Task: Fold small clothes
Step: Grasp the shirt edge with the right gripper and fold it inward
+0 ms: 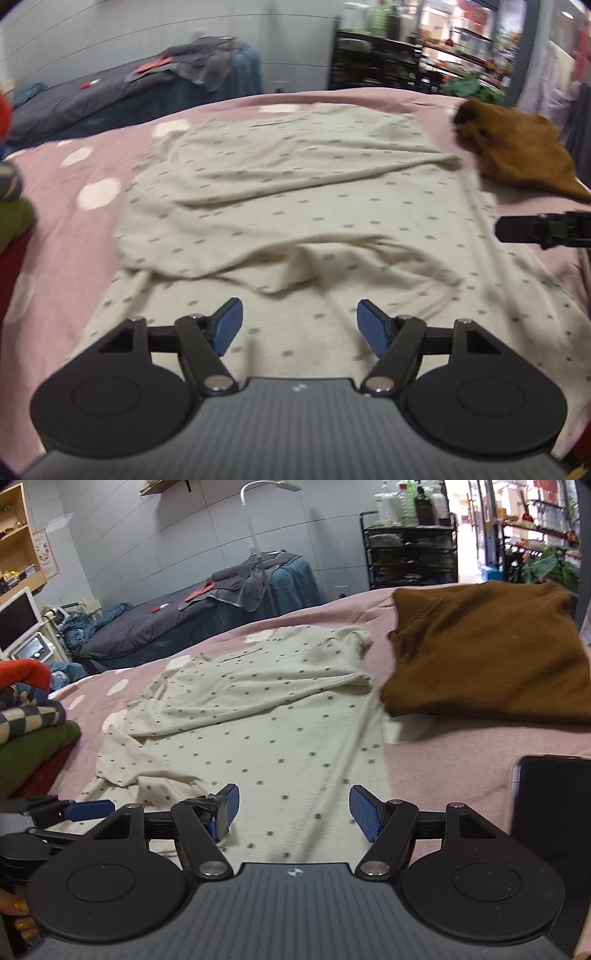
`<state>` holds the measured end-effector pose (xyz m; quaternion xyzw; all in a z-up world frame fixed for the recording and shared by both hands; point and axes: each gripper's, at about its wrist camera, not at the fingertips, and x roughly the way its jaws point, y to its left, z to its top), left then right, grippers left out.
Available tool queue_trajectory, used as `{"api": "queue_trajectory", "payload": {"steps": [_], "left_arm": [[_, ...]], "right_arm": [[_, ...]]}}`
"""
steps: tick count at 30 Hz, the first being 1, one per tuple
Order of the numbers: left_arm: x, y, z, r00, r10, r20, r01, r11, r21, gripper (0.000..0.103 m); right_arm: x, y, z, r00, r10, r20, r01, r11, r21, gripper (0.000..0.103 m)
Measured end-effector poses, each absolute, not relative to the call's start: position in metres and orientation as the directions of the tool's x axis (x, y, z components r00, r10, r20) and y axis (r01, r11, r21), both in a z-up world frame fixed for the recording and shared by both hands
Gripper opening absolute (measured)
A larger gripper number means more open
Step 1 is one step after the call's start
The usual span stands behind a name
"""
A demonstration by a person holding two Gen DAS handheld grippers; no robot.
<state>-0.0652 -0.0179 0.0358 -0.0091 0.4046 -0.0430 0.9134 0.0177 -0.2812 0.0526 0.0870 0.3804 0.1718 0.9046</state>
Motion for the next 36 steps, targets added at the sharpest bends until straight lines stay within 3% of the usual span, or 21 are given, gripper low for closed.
{"api": "queue_trajectory", "payload": {"steps": [9, 10, 11, 12, 13, 16, 19, 22, 26, 29, 33, 34, 35, 36], "left_arm": [[-0.067, 0.039, 0.040, 0.653, -0.012, -0.757, -0.067, 0.995, -0.073, 0.075], [-0.068, 0.039, 0.039, 0.654, -0.009, -0.757, -0.067, 0.995, -0.071, 0.077], [-0.069, 0.039, 0.038, 0.654, -0.008, -0.757, -0.066, 0.995, -0.068, 0.077], [-0.070, 0.039, 0.037, 0.651, -0.007, -0.759, -0.066, 0.996, -0.066, 0.077], [-0.070, 0.039, 0.035, 0.647, -0.007, -0.763, -0.068, 0.996, -0.066, 0.077], [-0.070, 0.039, 0.032, 0.639, -0.011, -0.769, -0.067, 0.995, -0.070, 0.077], [-0.070, 0.040, 0.030, 0.637, -0.009, -0.771, -0.075, 0.994, -0.074, 0.078], [-0.068, 0.040, 0.028, 0.632, -0.008, -0.775, -0.084, 0.993, -0.079, 0.078], [-0.068, 0.041, 0.027, 0.629, -0.009, -0.778, -0.085, 0.993, -0.080, 0.078], [-0.069, 0.044, 0.026, 0.619, -0.005, -0.785, -0.086, 0.994, -0.074, 0.082], [-0.069, 0.049, 0.025, 0.613, 0.003, -0.790, -0.102, 0.992, -0.075, 0.083], [-0.068, 0.050, 0.024, 0.611, 0.005, -0.791, -0.109, 0.991, -0.077, 0.083], [-0.068, 0.051, 0.024, 0.610, 0.007, -0.793, -0.113, 0.991, -0.078, 0.084], [-0.068, 0.051, 0.023, 0.609, 0.008, -0.793, -0.114, 0.991, -0.077, 0.084]], "right_arm": [[0.040, -0.228, 0.021, 0.503, 0.465, -0.729, -0.335, 0.882, 0.332, 0.097], [0.040, -0.224, 0.018, 0.490, 0.468, -0.735, -0.348, 0.879, 0.327, 0.083], [0.039, -0.219, 0.017, 0.484, 0.470, -0.738, -0.372, 0.874, 0.312, 0.047], [0.038, -0.215, 0.018, 0.485, 0.461, -0.743, -0.396, 0.874, 0.283, 0.022], [0.038, -0.212, 0.020, 0.498, 0.440, -0.748, -0.421, 0.876, 0.235, 0.005], [0.036, -0.220, 0.052, 0.645, 0.347, -0.680, -0.439, 0.898, 0.042, 0.005], [0.027, -0.235, 0.101, 0.842, 0.207, -0.498, -0.360, 0.903, -0.235, 0.005], [0.019, -0.249, 0.130, 0.908, 0.154, -0.391, -0.305, 0.880, -0.363, 0.005], [0.005, -0.252, 0.112, 0.857, 0.202, -0.474, -0.412, 0.820, -0.398, 0.005], [-0.006, -0.251, 0.079, 0.821, 0.147, -0.551, -0.433, 0.790, -0.434, 0.005], [-0.019, -0.251, 0.047, 0.724, 0.151, -0.673, -0.515, 0.767, -0.382, 0.010], [-0.025, -0.250, 0.042, 0.709, 0.149, -0.689, -0.524, 0.765, -0.375, 0.023], [-0.029, -0.249, 0.039, 0.701, 0.142, -0.699, -0.530, 0.760, -0.376, 0.050], [-0.033, -0.249, 0.038, 0.699, 0.140, -0.701, -0.531, 0.758, -0.379, 0.066]]}}
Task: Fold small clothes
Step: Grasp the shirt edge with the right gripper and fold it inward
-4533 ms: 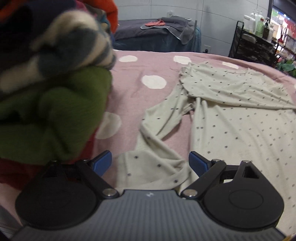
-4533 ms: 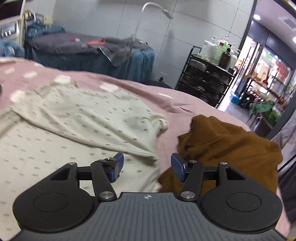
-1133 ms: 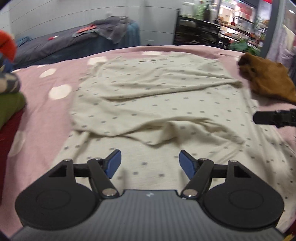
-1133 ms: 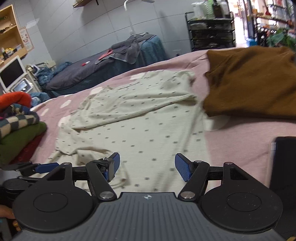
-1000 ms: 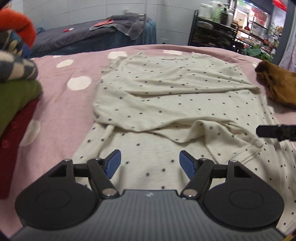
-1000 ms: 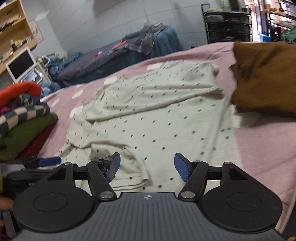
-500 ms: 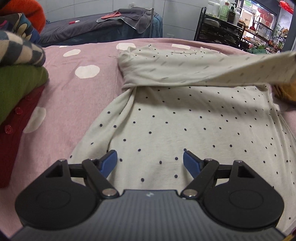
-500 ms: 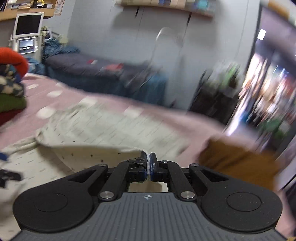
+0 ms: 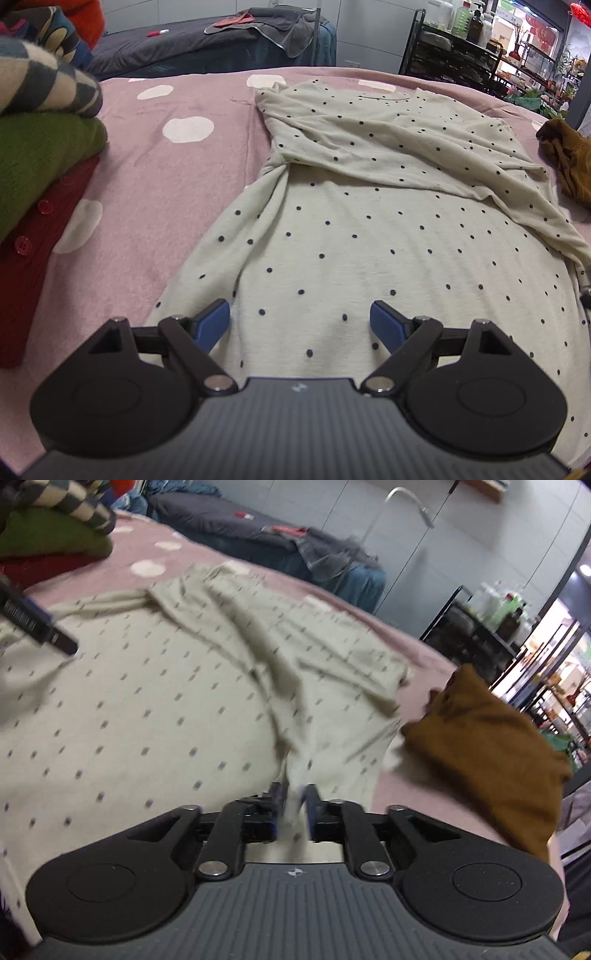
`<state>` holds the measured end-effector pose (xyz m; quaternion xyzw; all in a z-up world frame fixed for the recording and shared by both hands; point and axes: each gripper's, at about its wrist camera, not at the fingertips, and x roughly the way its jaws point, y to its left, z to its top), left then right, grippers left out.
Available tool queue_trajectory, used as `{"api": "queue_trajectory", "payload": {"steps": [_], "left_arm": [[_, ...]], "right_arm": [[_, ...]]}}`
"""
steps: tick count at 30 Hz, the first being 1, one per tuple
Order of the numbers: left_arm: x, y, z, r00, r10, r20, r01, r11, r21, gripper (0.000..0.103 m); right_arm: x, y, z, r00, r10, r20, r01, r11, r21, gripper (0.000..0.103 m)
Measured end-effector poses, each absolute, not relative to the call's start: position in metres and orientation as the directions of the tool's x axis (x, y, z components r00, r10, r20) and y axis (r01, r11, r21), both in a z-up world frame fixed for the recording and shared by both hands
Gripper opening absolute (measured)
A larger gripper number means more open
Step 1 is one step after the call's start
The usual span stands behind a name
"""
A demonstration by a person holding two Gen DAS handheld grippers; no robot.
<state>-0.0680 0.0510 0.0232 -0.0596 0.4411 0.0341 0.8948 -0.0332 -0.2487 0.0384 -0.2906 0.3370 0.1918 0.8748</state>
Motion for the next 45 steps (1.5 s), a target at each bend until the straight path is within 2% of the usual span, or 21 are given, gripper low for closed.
{"api": "queue_trajectory", "payload": {"steps": [1, 3, 6, 9, 10, 11, 13, 17, 22, 24, 25, 26, 27, 35, 39, 45], "left_arm": [[-0.068, 0.050, 0.023, 0.606, 0.009, -0.795, -0.111, 0.991, -0.074, 0.084], [-0.068, 0.049, 0.023, 0.605, 0.009, -0.796, -0.106, 0.992, -0.069, 0.085], [-0.068, 0.045, 0.024, 0.607, -0.001, -0.795, -0.091, 0.993, -0.070, 0.085], [-0.068, 0.040, 0.025, 0.611, -0.006, -0.791, -0.074, 0.995, -0.065, 0.086], [-0.069, 0.039, 0.025, 0.614, -0.007, -0.789, -0.070, 0.996, -0.063, 0.086], [-0.069, 0.038, 0.025, 0.616, -0.008, -0.788, -0.066, 0.996, -0.061, 0.086], [-0.070, 0.036, 0.026, 0.619, -0.011, -0.785, -0.058, 0.997, -0.060, 0.087], [-0.069, 0.036, 0.025, 0.617, -0.016, -0.787, -0.044, 0.998, -0.054, 0.088], [-0.063, 0.036, 0.024, 0.628, -0.025, -0.778, -0.019, 0.999, -0.047, 0.090], [-0.058, 0.037, 0.025, 0.646, -0.028, -0.763, -0.005, 0.999, -0.040, 0.090], [-0.055, 0.039, 0.025, 0.652, -0.025, -0.758, -0.004, 0.999, -0.036, 0.091], [-0.051, 0.040, 0.025, 0.653, -0.021, -0.757, -0.007, 0.999, -0.033, 0.091], [-0.047, 0.042, 0.026, 0.652, -0.017, -0.758, -0.013, 0.999, -0.033, 0.091], [-0.028, 0.040, 0.032, 0.696, -0.053, -0.716, 0.019, 0.998, -0.055, 0.092], [-0.021, 0.029, 0.033, 0.702, -0.061, -0.709, 0.052, 0.998, -0.034, 0.092], [0.001, 0.028, 0.023, 0.727, 0.005, -0.687, 0.017, 1.000, 0.024, 0.092]], "right_arm": [[-0.038, -0.249, 0.040, 0.709, 0.147, -0.690, -0.527, 0.761, -0.379, 0.083], [-0.044, -0.253, 0.049, 0.722, 0.195, -0.664, -0.523, 0.782, -0.339, 0.086], [-0.038, -0.264, 0.065, 0.759, 0.222, -0.613, -0.458, 0.851, -0.259, 0.083], [-0.012, -0.283, 0.071, 0.780, 0.173, -0.601, -0.315, 0.939, -0.137, 0.072], [0.000, -0.290, 0.069, 0.767, 0.168, -0.620, -0.271, 0.960, -0.075, 0.058], [0.011, -0.298, 0.065, 0.744, 0.177, -0.644, -0.238, 0.971, -0.009, 0.049], [0.029, -0.306, 0.052, 0.694, 0.203, -0.691, -0.217, 0.974, 0.069, 0.048], [0.046, -0.303, 0.031, 0.627, 0.254, -0.737, -0.234, 0.963, 0.132, 0.047], [0.049, -0.296, 0.028, 0.610, 0.260, -0.749, -0.279, 0.955, 0.104, 0.050], [0.048, -0.294, 0.029, 0.597, 0.265, -0.757, -0.307, 0.948, 0.089, 0.047], [0.048, -0.295, 0.030, 0.586, 0.274, -0.763, -0.325, 0.941, 0.089, 0.035], [0.047, -0.296, 0.030, 0.575, 0.281, -0.768, -0.338, 0.937, 0.090, 0.013], [0.046, -0.298, 0.031, 0.567, 0.288, -0.771, -0.347, 0.933, 0.093, 0.008], [0.054, -0.314, 0.071, 0.652, 0.298, -0.698, -0.334, 0.938, 0.089, 0.006], [0.068, -0.310, 0.089, 0.694, 0.279, -0.664, -0.345, 0.938, 0.034, 0.006], [0.105, -0.299, 0.104, 0.764, 0.230, -0.603, -0.351, 0.932, -0.089, 0.006]]}}
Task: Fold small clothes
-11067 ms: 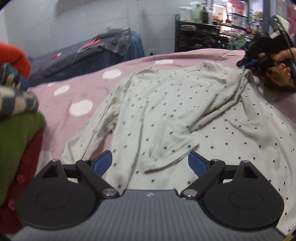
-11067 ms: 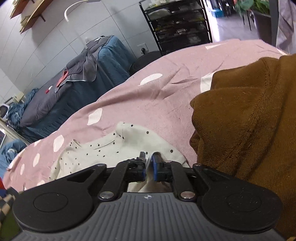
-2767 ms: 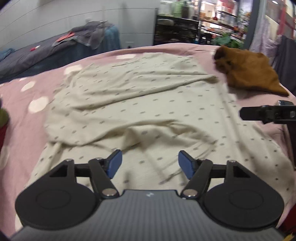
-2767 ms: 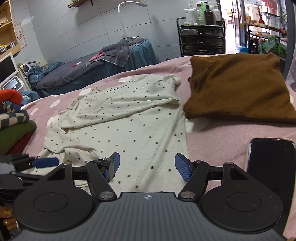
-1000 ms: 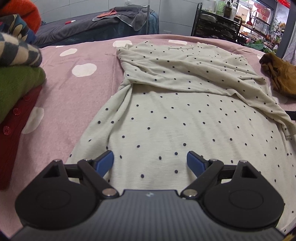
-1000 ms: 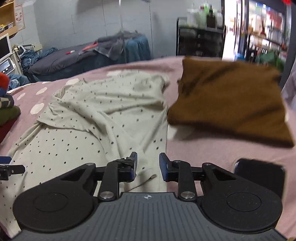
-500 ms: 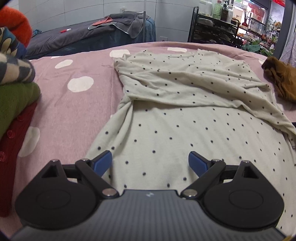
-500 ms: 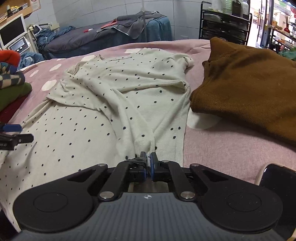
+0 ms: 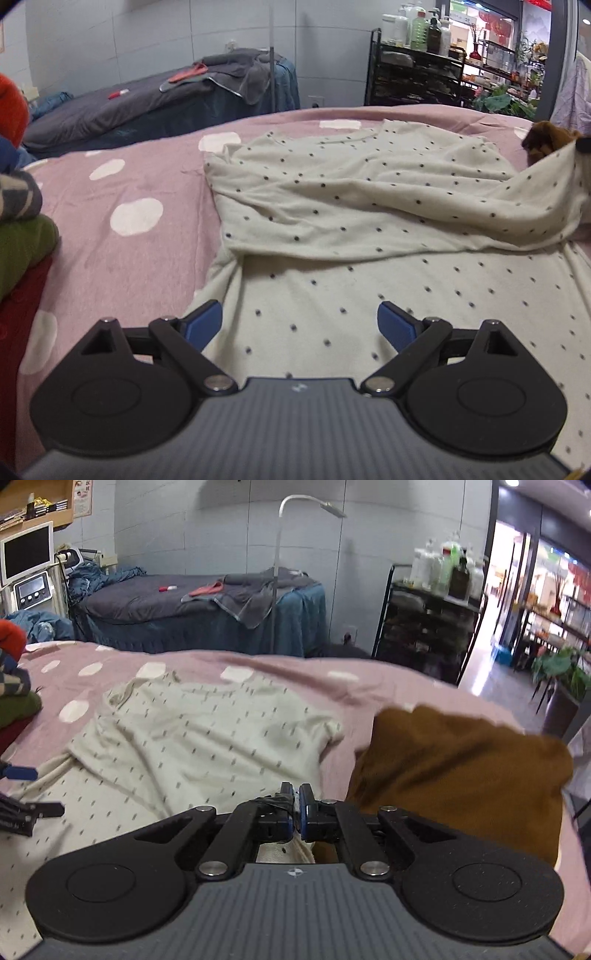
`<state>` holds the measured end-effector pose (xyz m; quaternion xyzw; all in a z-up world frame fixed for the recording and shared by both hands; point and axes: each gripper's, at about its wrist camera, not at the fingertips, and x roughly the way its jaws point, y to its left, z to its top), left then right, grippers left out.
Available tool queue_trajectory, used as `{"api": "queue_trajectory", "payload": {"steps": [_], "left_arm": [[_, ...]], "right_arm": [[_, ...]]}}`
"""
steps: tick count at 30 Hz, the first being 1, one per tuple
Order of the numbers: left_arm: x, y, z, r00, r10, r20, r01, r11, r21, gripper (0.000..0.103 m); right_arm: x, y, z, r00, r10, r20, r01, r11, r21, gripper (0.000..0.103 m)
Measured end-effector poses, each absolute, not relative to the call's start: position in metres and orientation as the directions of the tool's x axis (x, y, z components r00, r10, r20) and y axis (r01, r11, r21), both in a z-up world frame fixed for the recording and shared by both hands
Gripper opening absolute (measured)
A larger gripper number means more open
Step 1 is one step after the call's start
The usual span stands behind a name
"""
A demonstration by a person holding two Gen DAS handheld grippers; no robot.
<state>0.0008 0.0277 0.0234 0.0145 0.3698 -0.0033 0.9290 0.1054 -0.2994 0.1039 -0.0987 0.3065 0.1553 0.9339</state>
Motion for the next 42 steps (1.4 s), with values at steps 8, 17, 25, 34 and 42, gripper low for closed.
{"api": "queue_trajectory", "payload": {"steps": [8, 17, 25, 34, 42], "left_arm": [[0.037, 0.032, 0.008, 0.789, -0.115, -0.603, 0.069, 0.993, -0.099, 0.091], [0.054, 0.074, 0.004, 0.816, 0.204, -0.541, -0.220, 0.975, 0.035, 0.094], [0.026, 0.111, 0.023, 0.794, 0.180, -0.580, -0.183, 0.982, 0.054, 0.089], [0.052, 0.046, -0.005, 0.776, 0.295, -0.557, -0.090, 0.926, 0.366, 0.095], [0.054, 0.128, -0.005, 0.629, 0.482, -0.610, -0.410, 0.872, 0.266, 0.100]], "right_arm": [[0.162, -0.288, 0.110, 0.799, 0.170, -0.577, -0.285, 0.952, -0.113, 0.006], [0.168, -0.289, 0.105, 0.796, 0.144, -0.588, -0.255, 0.961, -0.110, 0.006], [0.176, -0.285, 0.100, 0.782, 0.153, -0.604, -0.262, 0.960, -0.095, 0.006], [0.177, -0.293, 0.097, 0.767, 0.154, -0.623, -0.238, 0.970, -0.054, 0.006], [0.186, -0.281, 0.083, 0.730, 0.163, -0.664, -0.280, 0.957, -0.073, 0.006]]}}
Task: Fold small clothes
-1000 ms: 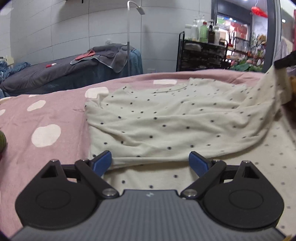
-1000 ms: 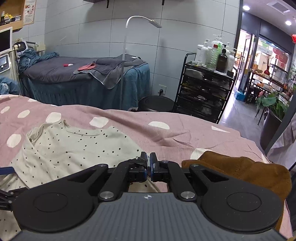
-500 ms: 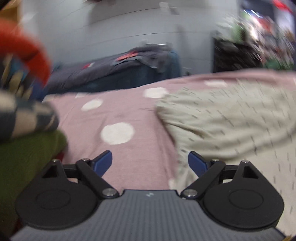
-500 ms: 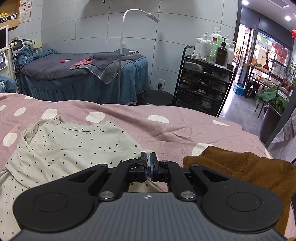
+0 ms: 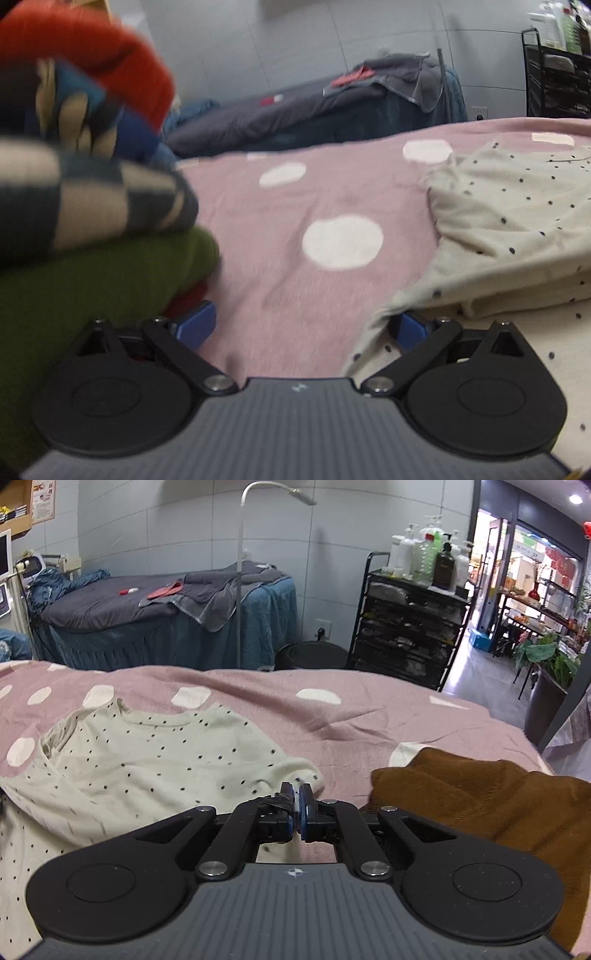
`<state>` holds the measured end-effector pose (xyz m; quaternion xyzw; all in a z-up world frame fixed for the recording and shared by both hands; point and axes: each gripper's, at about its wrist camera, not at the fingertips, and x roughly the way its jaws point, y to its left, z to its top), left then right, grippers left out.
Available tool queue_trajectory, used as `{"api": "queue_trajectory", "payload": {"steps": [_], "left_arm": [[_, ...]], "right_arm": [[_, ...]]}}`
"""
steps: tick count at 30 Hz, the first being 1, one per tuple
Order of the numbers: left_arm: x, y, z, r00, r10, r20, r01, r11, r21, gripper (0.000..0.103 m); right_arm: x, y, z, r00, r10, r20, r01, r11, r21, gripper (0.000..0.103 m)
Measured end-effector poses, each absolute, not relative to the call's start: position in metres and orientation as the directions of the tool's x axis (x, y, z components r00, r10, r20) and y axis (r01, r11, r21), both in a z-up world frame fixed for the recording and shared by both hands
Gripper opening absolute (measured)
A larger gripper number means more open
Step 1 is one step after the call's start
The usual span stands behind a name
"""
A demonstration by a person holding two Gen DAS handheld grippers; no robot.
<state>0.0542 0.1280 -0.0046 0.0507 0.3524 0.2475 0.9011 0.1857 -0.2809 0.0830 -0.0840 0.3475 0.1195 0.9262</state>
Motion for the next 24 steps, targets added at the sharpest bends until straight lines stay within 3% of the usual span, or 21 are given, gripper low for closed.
{"api": "queue_trajectory", "payload": {"steps": [11, 13, 17, 20, 24], "left_arm": [[0.062, 0.117, -0.009, 0.596, 0.534, -0.599, -0.380, 0.845, 0.375, 0.103], [0.063, 0.119, -0.008, 0.595, 0.529, -0.605, -0.377, 0.849, 0.371, 0.103], [0.062, 0.118, -0.007, 0.593, 0.528, -0.608, -0.372, 0.849, 0.374, 0.103], [0.063, 0.114, -0.007, 0.590, 0.537, -0.603, -0.370, 0.844, 0.389, 0.103], [0.063, 0.114, -0.009, 0.594, 0.541, -0.596, -0.370, 0.841, 0.395, 0.103]], "right_arm": [[0.211, -0.259, 0.037, 0.625, 0.057, -0.778, -0.316, 0.930, -0.186, 0.010], [0.208, -0.261, 0.040, 0.650, 0.061, -0.758, -0.309, 0.932, -0.190, 0.022], [0.185, -0.271, 0.069, 0.764, 0.109, -0.636, -0.251, 0.958, -0.137, 0.080], [0.176, -0.266, 0.079, 0.745, 0.173, -0.644, -0.300, 0.950, -0.092, 0.080], [0.188, -0.230, 0.084, 0.578, 0.433, -0.692, -0.463, 0.872, 0.159, 0.078]]}}
